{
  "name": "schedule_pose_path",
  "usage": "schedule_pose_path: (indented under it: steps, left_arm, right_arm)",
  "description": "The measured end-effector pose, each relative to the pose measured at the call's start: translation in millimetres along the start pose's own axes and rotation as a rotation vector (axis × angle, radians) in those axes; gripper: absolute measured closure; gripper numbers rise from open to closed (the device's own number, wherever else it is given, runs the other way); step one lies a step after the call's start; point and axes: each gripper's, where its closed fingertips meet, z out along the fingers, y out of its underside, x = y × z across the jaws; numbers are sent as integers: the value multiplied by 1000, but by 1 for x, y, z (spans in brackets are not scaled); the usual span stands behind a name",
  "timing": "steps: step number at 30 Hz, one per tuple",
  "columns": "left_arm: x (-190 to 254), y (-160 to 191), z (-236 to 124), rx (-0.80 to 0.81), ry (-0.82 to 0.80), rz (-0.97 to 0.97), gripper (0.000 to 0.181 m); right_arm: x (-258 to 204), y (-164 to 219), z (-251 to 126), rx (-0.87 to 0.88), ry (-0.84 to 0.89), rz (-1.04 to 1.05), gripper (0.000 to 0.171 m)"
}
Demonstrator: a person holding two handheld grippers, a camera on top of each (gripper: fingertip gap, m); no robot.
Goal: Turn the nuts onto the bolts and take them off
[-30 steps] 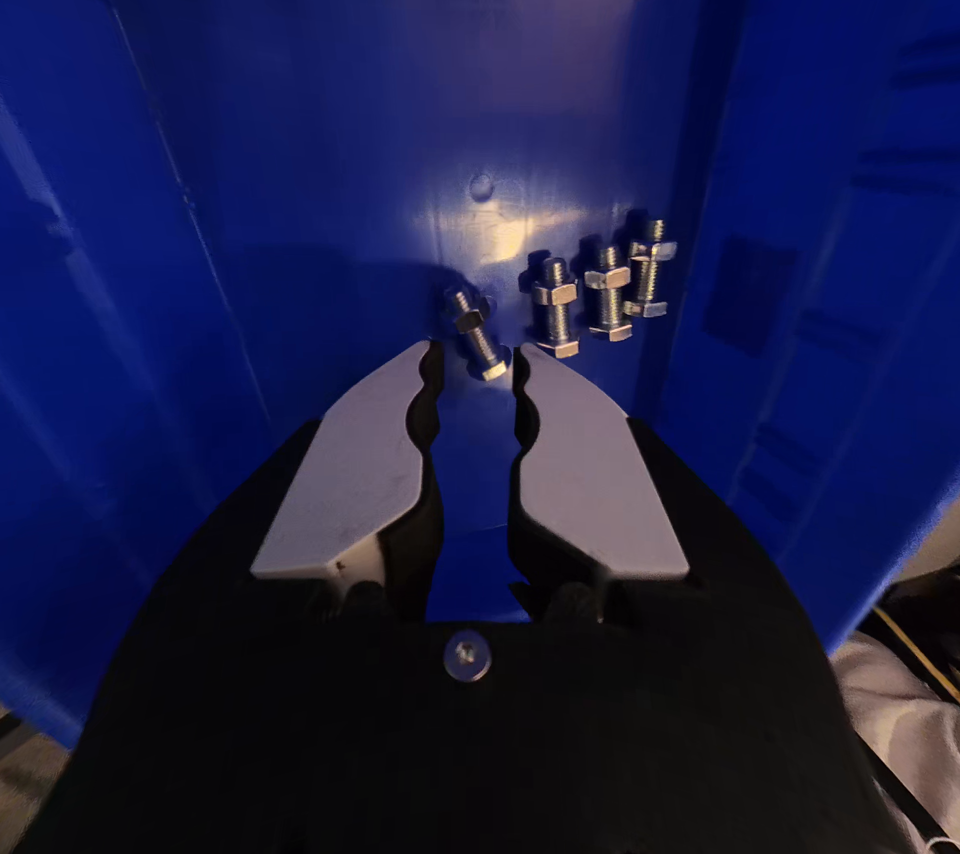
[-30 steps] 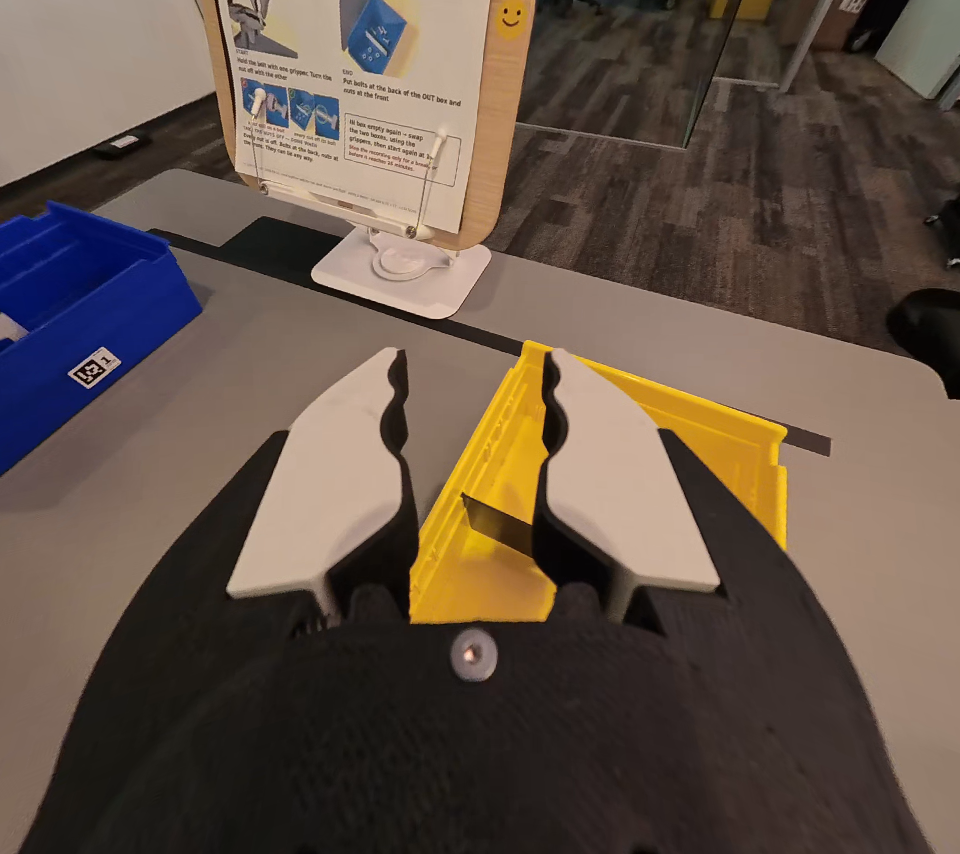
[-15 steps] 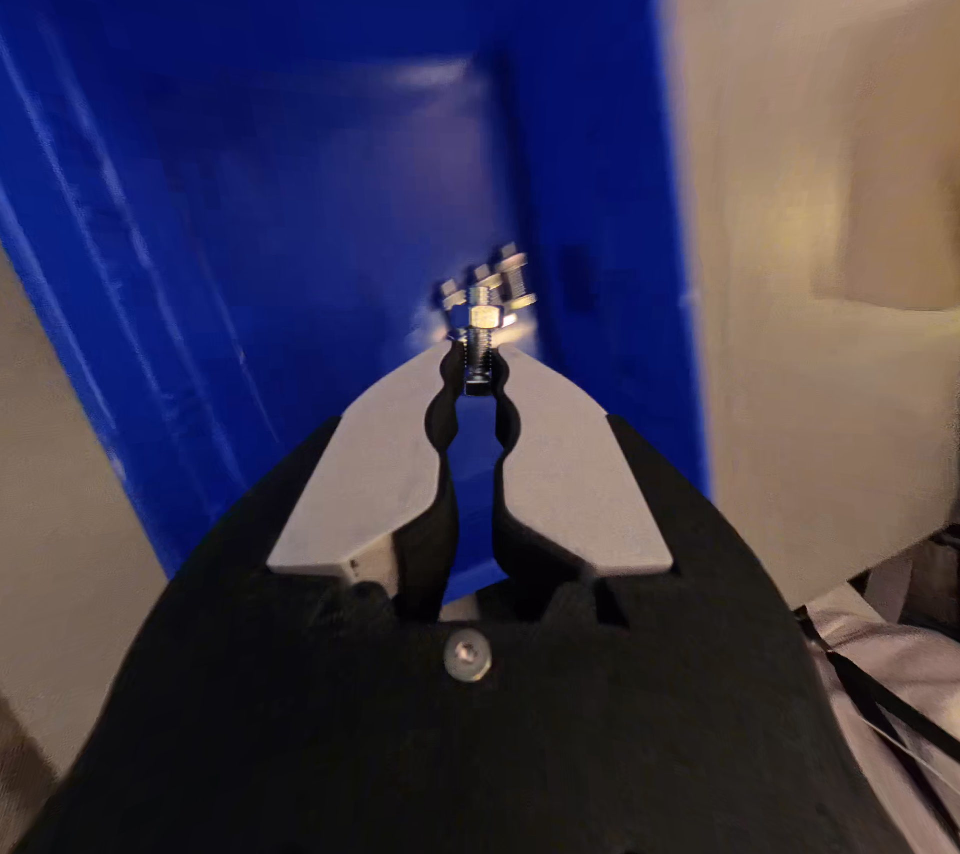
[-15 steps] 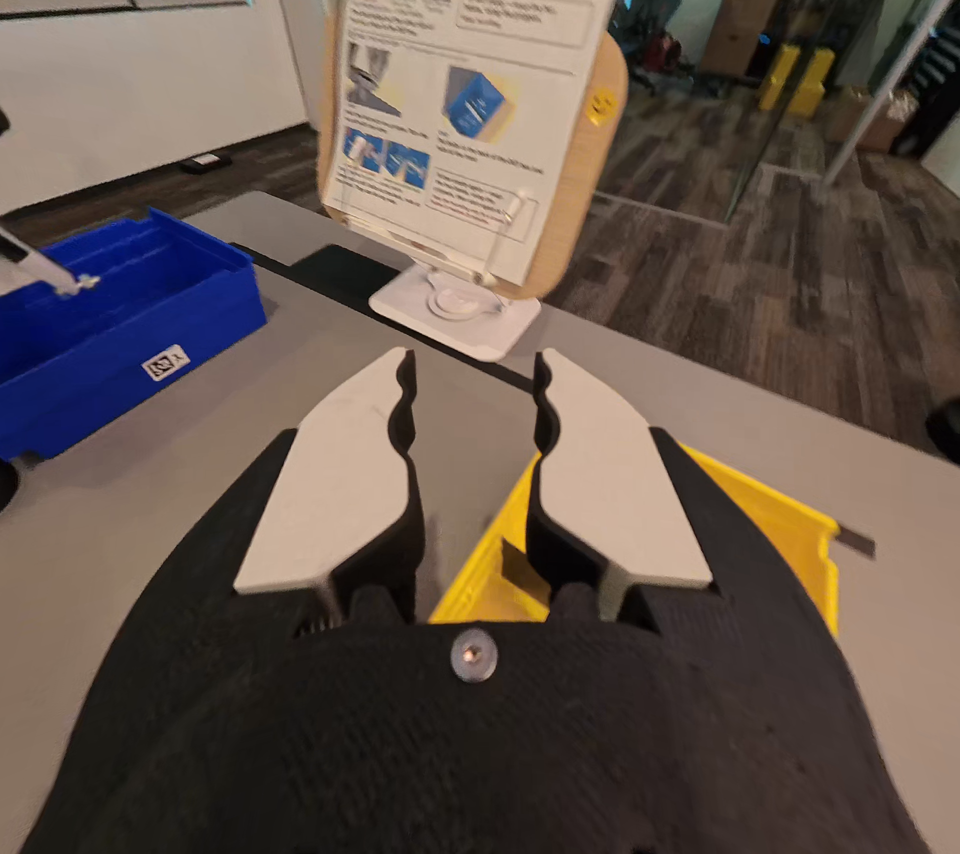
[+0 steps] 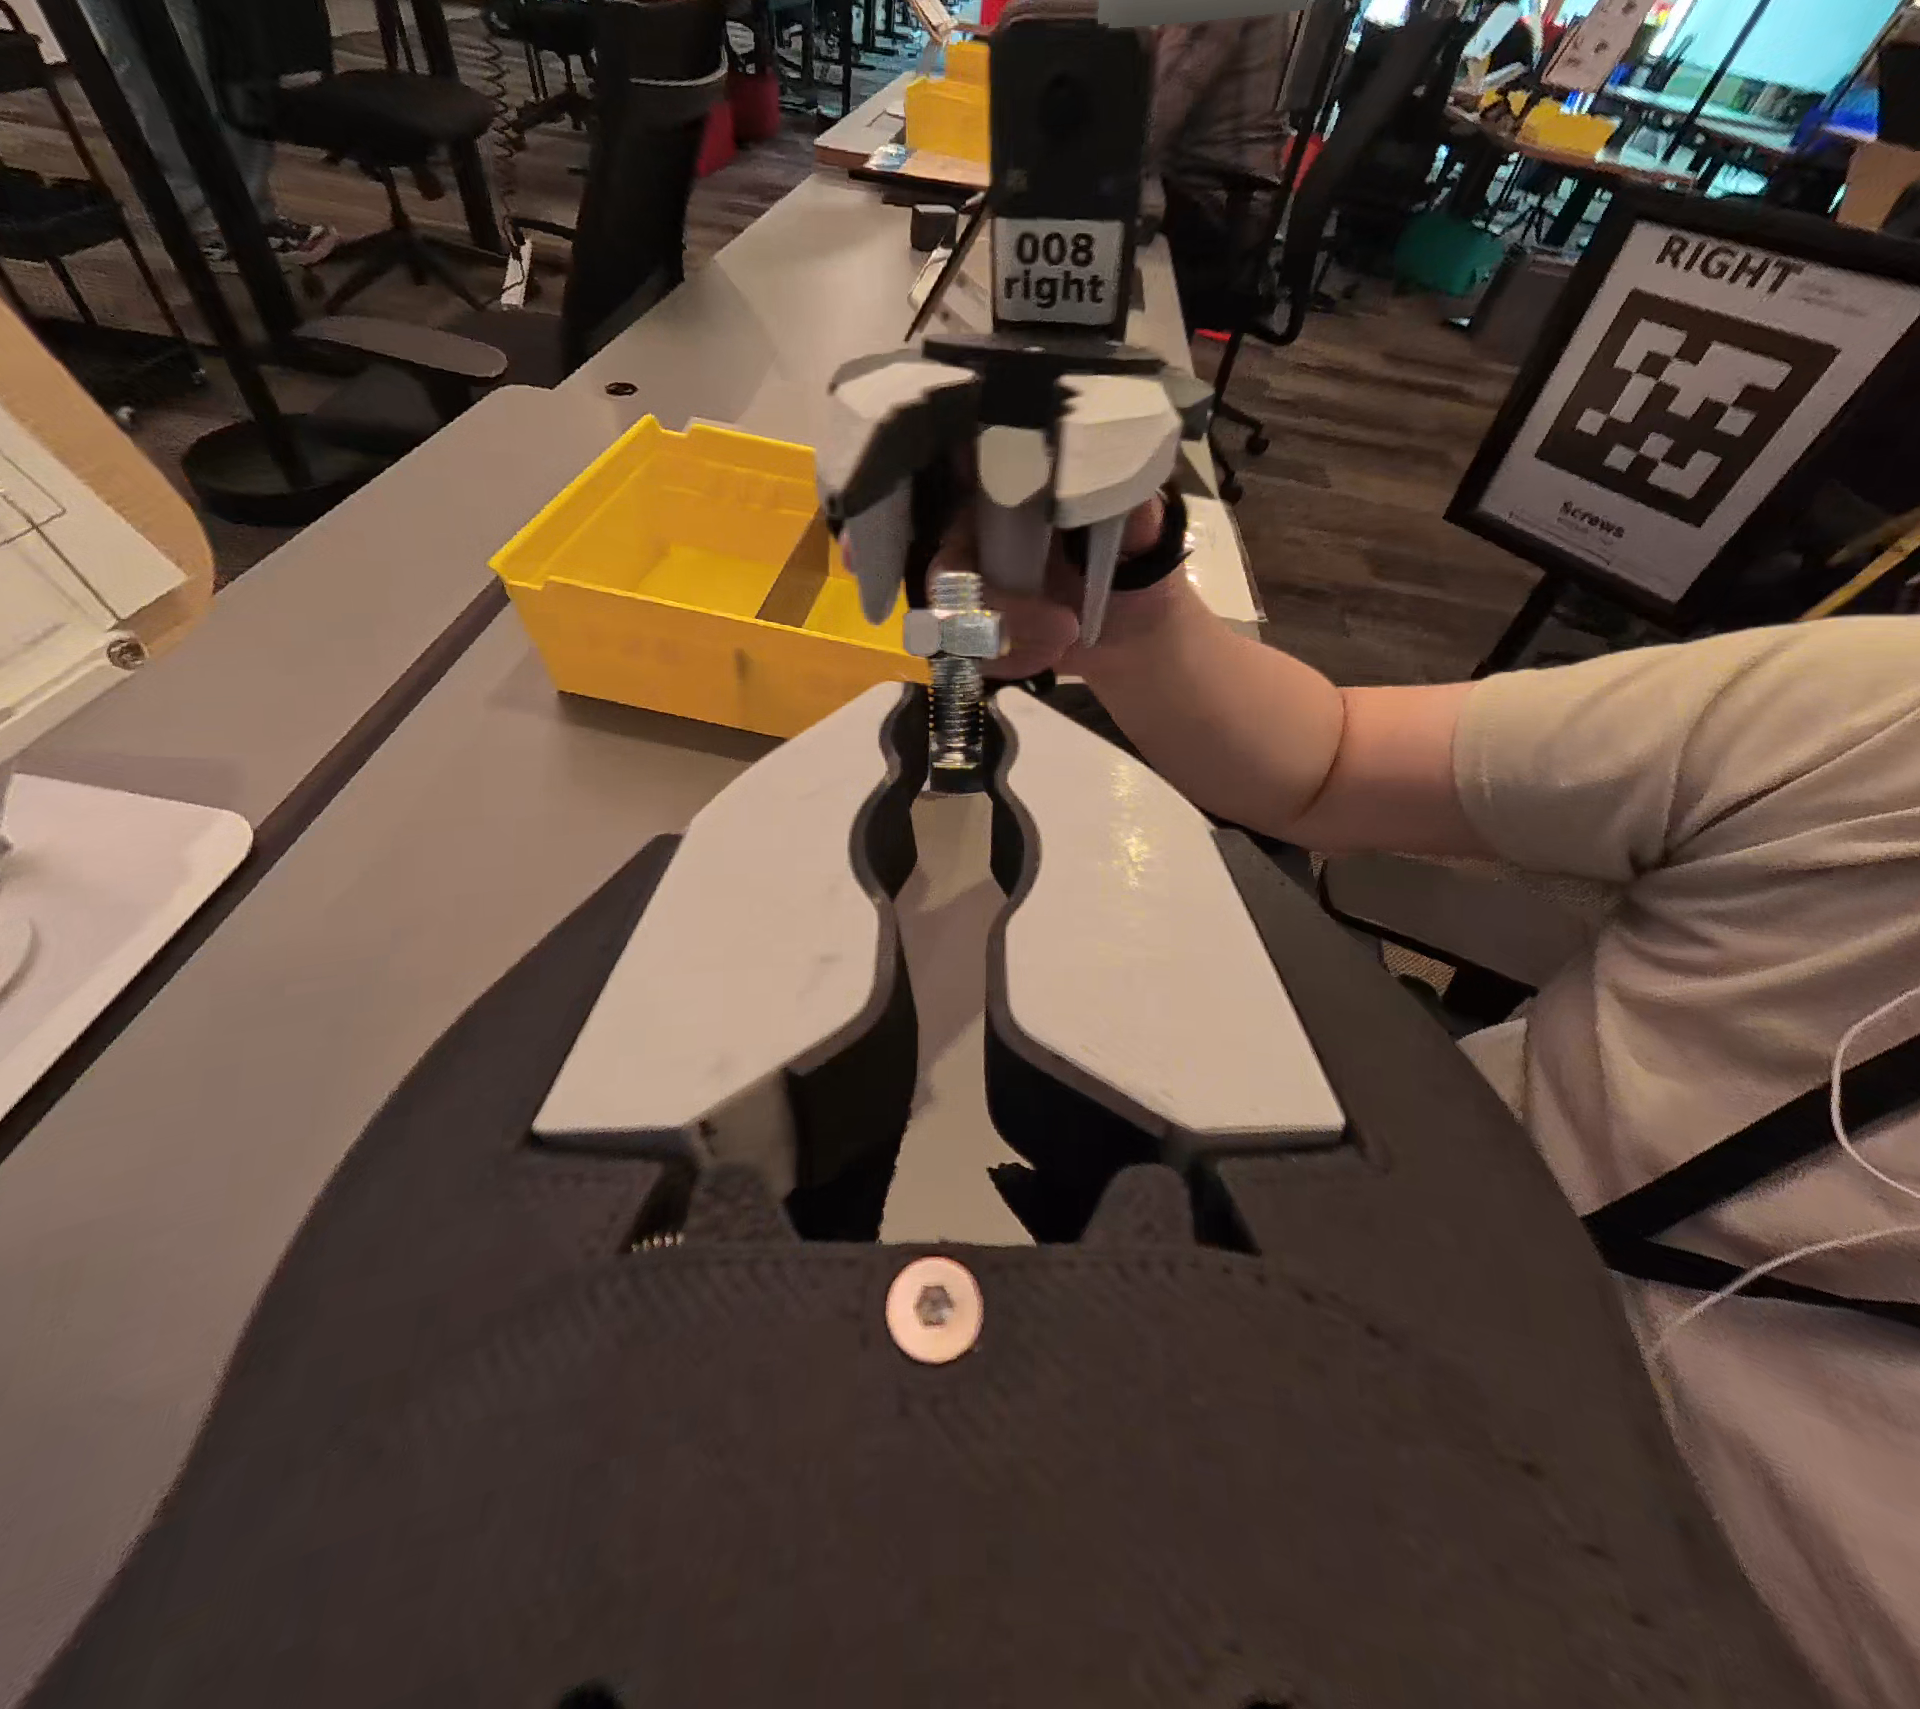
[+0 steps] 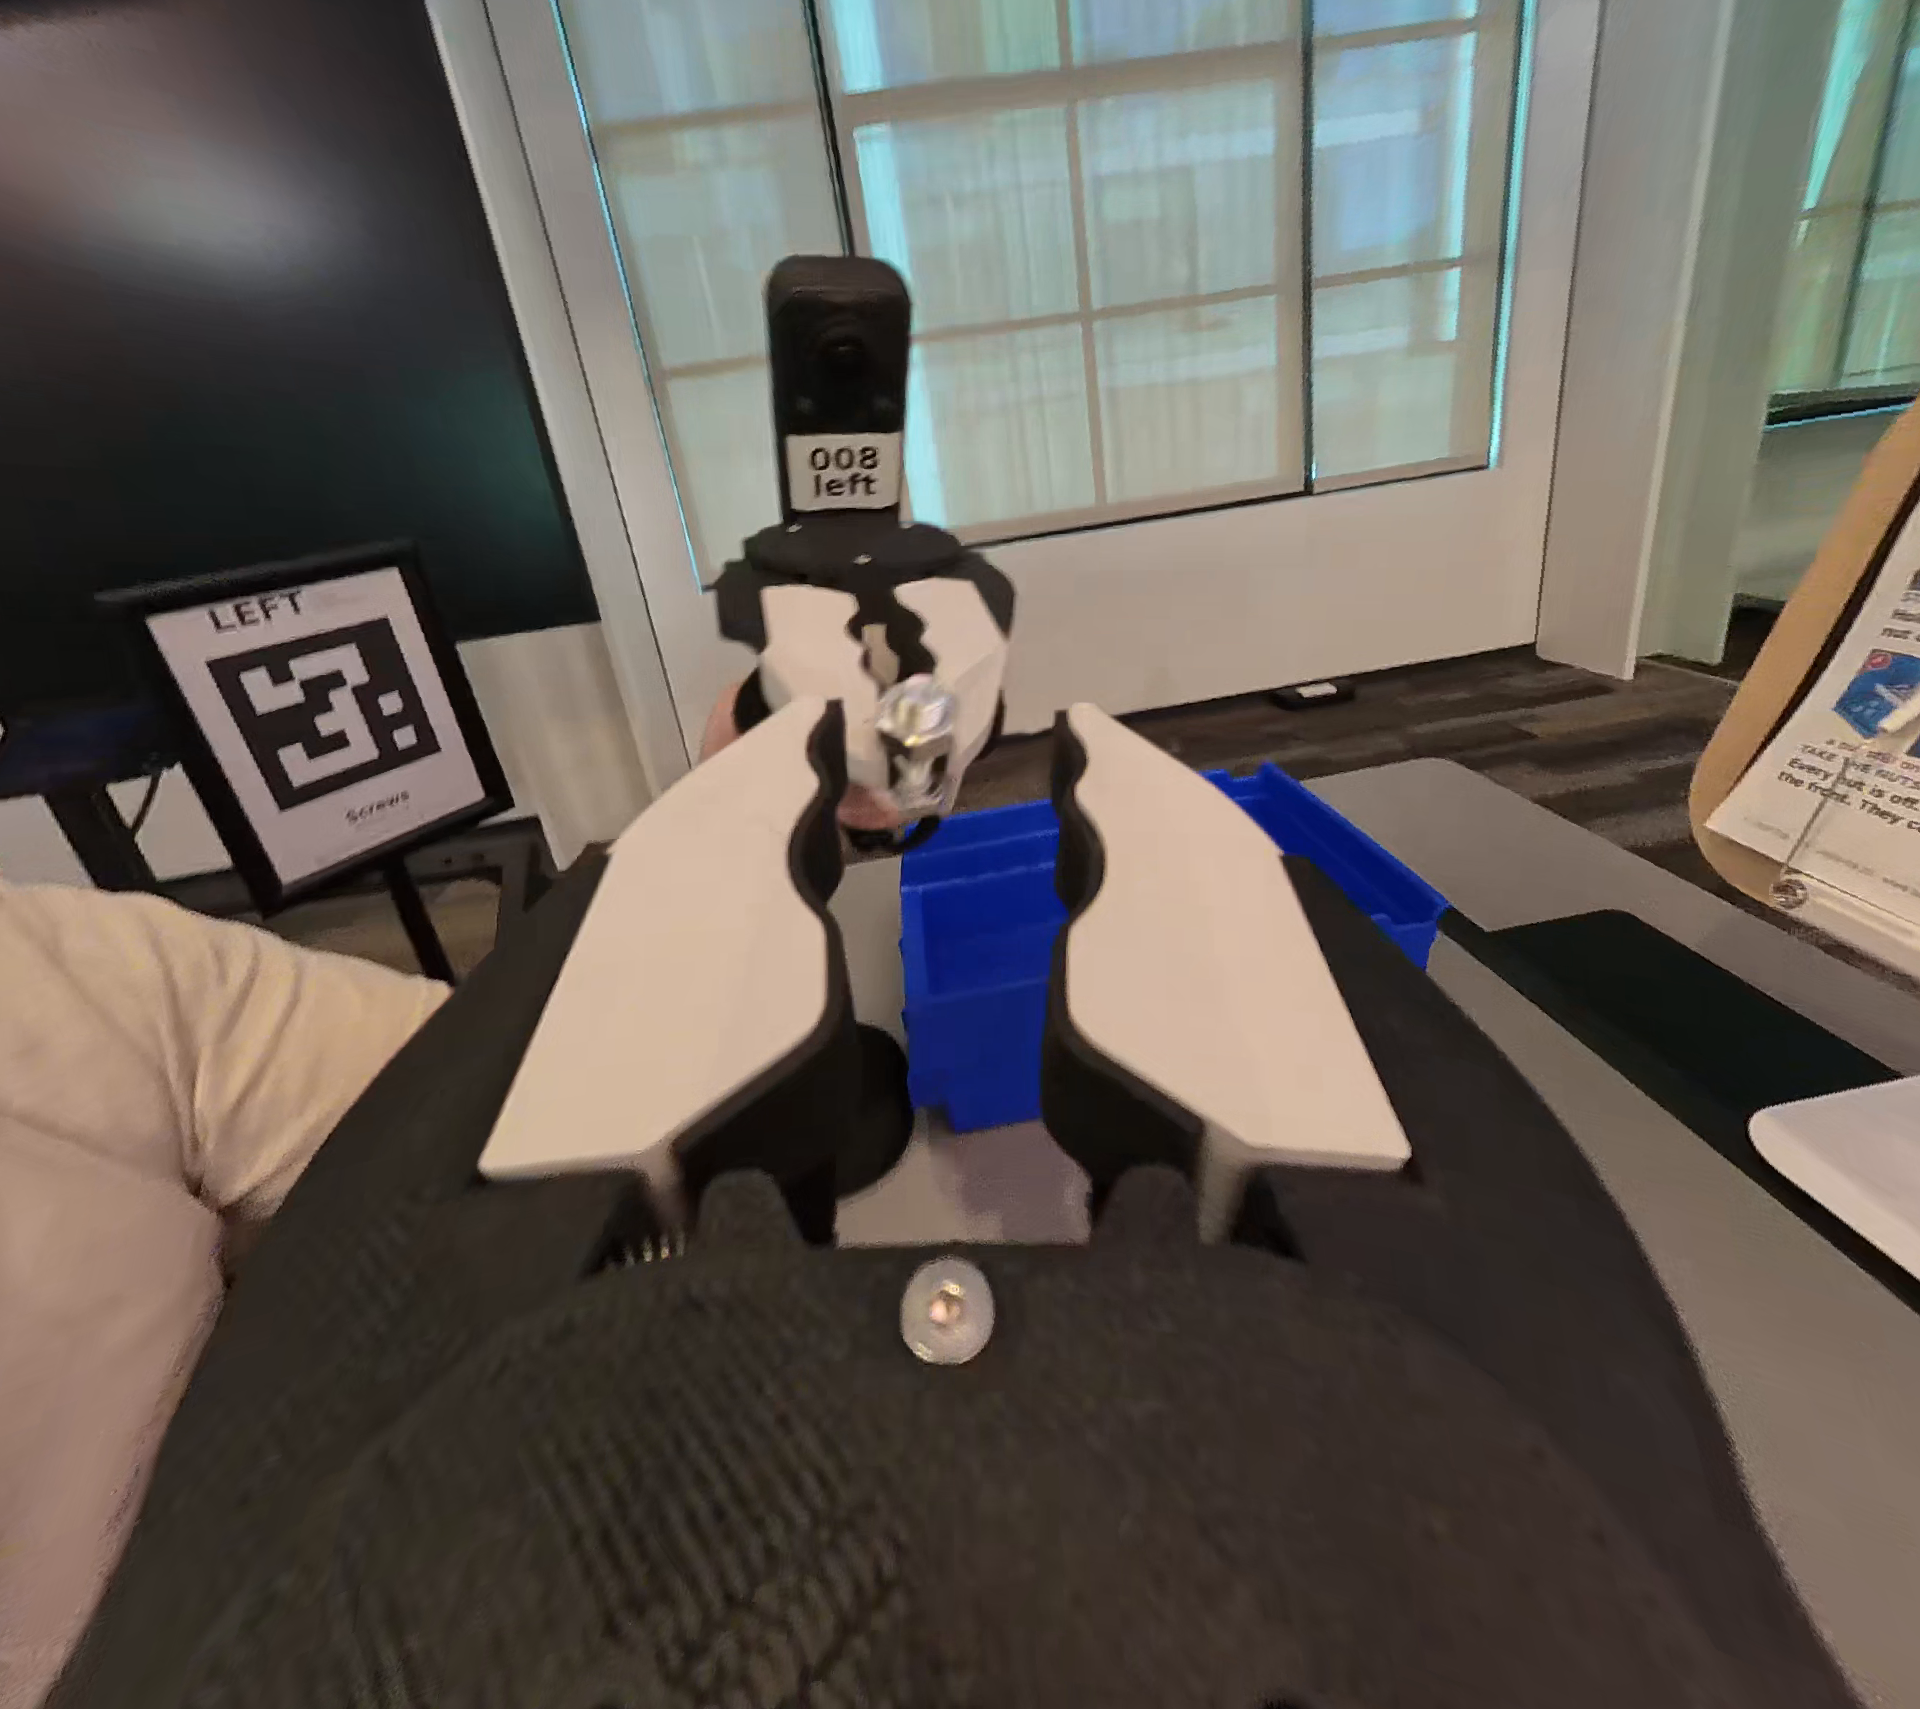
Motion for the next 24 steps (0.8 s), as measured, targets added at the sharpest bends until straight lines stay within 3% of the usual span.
schedule_pose_path:
  steps: [7,18,21,24]
  left_arm:
    - [11,1,15,-15,11,-5,172]
    - [19,5,21,-13,51,40,171]
    - [15,7,25,2,53,19,151]
    - [15,9,30,-3,87,-13,149]
  right_arm:
    - [-16,11,5,-25,-148,54,154]
    - [-22,13,6,-78,-121,15,159]
    - [-24,13,5,-84,-129,12,158]
    - [-25,15,7,-91,-123,-1,158]
